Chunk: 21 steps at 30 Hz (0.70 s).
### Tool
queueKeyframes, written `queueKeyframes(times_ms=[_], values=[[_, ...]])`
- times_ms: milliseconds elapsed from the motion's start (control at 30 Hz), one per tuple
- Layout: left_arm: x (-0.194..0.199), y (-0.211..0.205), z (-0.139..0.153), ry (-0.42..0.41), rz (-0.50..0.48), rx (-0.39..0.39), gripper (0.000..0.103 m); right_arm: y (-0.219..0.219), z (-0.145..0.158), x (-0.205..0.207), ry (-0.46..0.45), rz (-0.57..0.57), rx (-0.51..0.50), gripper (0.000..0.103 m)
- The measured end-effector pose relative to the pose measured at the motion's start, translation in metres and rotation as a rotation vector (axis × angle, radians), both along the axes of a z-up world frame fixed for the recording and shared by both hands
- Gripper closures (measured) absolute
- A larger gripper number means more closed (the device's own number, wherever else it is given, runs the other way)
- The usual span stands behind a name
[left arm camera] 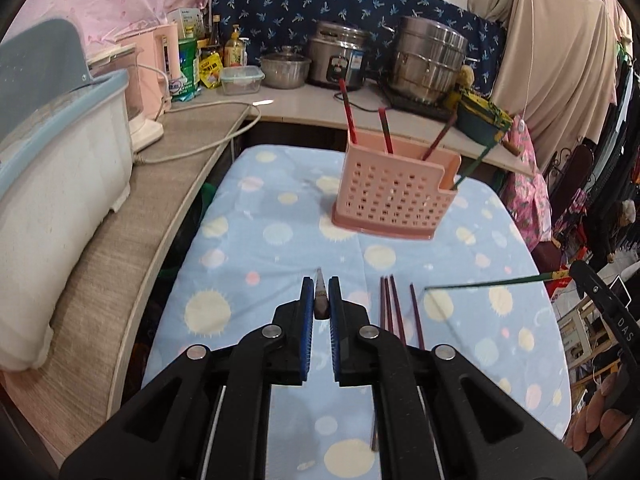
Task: Organize utensils
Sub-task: 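Lift both held chopsticks and carry them over the pink basket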
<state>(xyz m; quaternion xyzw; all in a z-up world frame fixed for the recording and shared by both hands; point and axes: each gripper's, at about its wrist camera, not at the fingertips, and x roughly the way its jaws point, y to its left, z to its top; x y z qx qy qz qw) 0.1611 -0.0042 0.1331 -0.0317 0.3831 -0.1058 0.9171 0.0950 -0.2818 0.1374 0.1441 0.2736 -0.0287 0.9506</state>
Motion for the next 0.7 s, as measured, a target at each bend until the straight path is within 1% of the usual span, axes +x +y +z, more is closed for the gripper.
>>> queueKeyframes(times_ms=[133,267,400,533,700], values=[[0.019,-0.004,0.016,-0.026,-0.002,-0.010,0.096,-0.006,0.011,0.017,-0.020,-0.006,0.003,0.096],[0.041,-0.009,0.032,-0.044,-0.005,-0.028,0.096,-0.012,0.023,0.031,-0.040,-0.006,0.028,0.096],[0.058,-0.013,0.051,-0.054,-0.023,-0.070,0.096,-0.017,0.040,0.044,-0.074,-0.005,0.037,0.096],[0.069,-0.020,0.078,-0.091,-0.051,-0.115,0.096,-0.023,0.063,0.056,-0.120,-0.001,0.054,0.096],[0.083,-0.034,0.125,-0.165,-0.087,-0.180,0.096,-0.031,0.100,0.074,-0.201,0.010,0.086,0.096]])
